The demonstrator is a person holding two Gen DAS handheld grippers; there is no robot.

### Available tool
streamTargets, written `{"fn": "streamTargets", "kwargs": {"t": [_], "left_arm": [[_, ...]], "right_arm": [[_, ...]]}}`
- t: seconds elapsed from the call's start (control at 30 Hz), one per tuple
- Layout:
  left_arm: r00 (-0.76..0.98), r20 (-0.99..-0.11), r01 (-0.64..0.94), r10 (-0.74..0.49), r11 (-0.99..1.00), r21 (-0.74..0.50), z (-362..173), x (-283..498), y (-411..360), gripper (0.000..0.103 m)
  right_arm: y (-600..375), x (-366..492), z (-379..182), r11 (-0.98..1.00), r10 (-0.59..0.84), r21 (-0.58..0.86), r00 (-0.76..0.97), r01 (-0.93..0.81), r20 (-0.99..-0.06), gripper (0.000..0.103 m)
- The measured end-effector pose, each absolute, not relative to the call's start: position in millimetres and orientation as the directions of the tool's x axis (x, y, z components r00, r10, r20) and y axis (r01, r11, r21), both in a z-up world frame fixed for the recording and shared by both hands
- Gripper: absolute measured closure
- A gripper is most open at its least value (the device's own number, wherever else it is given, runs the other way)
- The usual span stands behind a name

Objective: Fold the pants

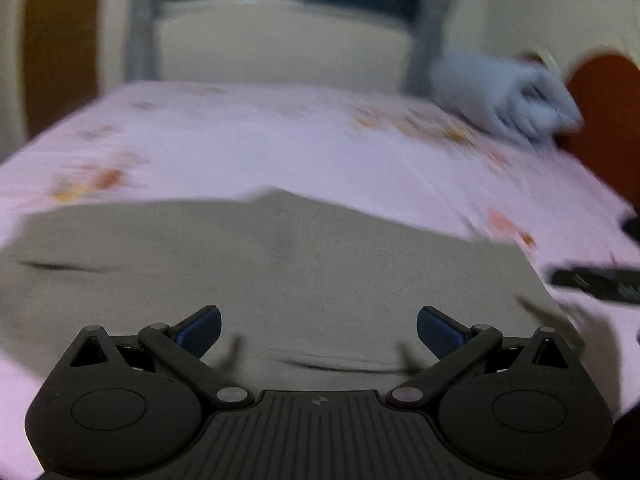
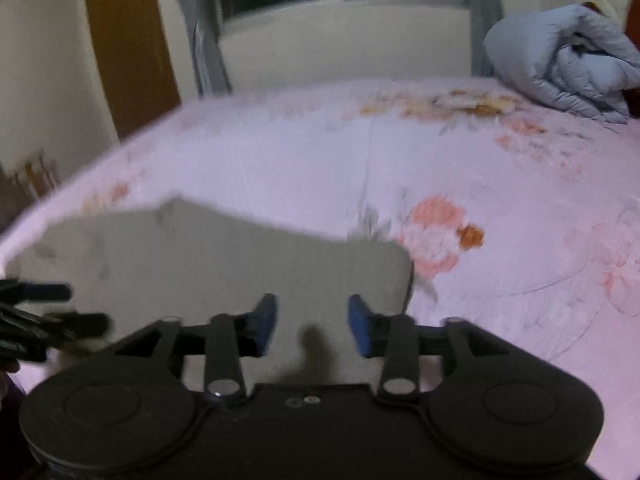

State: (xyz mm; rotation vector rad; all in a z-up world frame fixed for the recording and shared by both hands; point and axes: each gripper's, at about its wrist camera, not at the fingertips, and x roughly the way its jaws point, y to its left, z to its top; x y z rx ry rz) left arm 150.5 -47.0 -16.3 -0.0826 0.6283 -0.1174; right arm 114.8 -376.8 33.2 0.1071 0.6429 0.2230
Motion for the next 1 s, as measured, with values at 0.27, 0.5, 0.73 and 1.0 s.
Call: {"fn": "streamTargets", "kwargs": {"t": [0.27, 0.5, 0.73, 1.0], "left_arm": [[0.854, -0.52, -0.289, 0.011, 0.841, -0.457, -37, 102, 162, 0.0], [0.846, -0.531, -0.356, -0.051, 0.688, -0.633, -88, 117, 211, 0.0], [0.909, -0.386, -0.294, -0.156, 0.415, -0.861, -139, 136, 246, 0.027], [0.946, -0.223, -0.17, -0.233, 0.228, -0.959, -183, 142, 268, 0.062]], "right_arm": [[-397, 92, 42, 0.966, 0.229, 0.224, 0.818, -0.125, -0.527, 0.047], [-371, 88, 34, 0.972, 0.221, 0.188, 0.798, -0.138, -0.56, 0.047], [-357, 85, 34, 0.975, 0.207, 0.185, 0.804, -0.122, -0.558, 0.045], [-344, 84, 24, 0.981, 0.185, 0.159, 0.782, -0.111, -0.595, 0.044]]}}
